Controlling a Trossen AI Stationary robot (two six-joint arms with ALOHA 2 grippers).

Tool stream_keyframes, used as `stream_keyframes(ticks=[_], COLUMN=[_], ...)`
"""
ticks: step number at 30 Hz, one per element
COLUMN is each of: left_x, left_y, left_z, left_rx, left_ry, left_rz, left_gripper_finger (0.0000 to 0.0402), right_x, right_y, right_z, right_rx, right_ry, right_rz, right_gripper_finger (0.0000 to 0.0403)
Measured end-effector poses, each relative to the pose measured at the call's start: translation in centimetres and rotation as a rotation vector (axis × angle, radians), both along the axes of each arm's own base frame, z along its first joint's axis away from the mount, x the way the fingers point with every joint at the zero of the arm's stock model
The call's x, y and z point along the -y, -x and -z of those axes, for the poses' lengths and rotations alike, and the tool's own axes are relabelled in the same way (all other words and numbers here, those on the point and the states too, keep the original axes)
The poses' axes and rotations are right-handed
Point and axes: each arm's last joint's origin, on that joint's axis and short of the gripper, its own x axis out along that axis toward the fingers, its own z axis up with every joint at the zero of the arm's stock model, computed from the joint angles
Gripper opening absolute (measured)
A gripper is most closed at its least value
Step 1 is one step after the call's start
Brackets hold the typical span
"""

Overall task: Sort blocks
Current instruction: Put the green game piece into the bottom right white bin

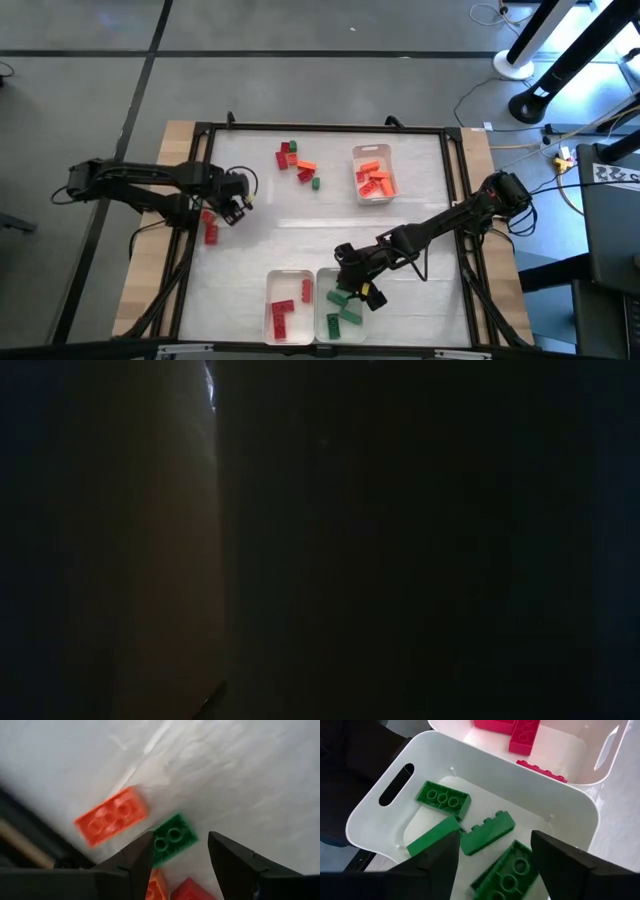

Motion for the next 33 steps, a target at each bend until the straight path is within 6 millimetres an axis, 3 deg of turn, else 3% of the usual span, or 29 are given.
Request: stream_keyframes(ticks=[6,14,21,27,33], left_x=[0.1,0.3,0.0,0.0,0.1], left_y=[-0.7,-1.5,-2.0,-2.2,-2.4], left_z=[0.9,3.2,4.7,5.0,4.9], left_rx=[-0.084,-0.287,-0.421,-0.436,-0.400], left_ry=[0.066,0.153,0.128,0.111,0.155], left_rz=[0.293,0.337,0.303,0.280,0.275], left_gripper_finger=[0.0175,0.0175,0.0175,0.0171,0.0127], right_x=[0.0,0.0,0.0,0.0,0.1], right_y=[0.0,0.0,0.0,0.1,0.3], right_z=[0.0,0.0,0.0,0.1,0.2], right_rx=[-0.004,-0.005,-0.004,-0.011,-0.034], right_ry=[0.002,0.002,0.004,0.007,0.018], right_rz=[0.000,-0.001,-0.003,-0.003,-0.003], right_gripper_finger=[0.0248,0.0248,0.0248,0.0248,0.0248])
